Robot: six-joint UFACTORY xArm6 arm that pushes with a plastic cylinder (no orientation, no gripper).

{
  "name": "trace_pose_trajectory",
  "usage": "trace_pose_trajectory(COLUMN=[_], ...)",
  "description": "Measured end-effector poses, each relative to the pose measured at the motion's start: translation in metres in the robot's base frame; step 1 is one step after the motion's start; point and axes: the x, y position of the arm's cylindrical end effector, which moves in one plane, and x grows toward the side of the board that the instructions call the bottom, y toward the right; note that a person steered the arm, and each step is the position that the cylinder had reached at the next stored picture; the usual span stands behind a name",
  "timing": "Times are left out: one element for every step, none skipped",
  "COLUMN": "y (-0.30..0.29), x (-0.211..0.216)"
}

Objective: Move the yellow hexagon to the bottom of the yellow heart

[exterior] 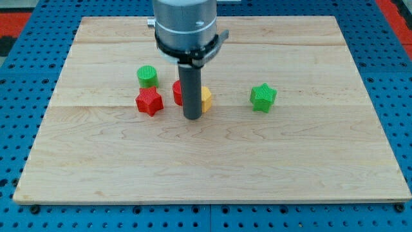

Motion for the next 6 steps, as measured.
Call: trace_pose_trajectory(y=[0.016, 0.032, 0.051, 0.075, 0.067, 0.043], x=[-0.020, -0.020, -0.025, -0.032, -0.044, -0.061])
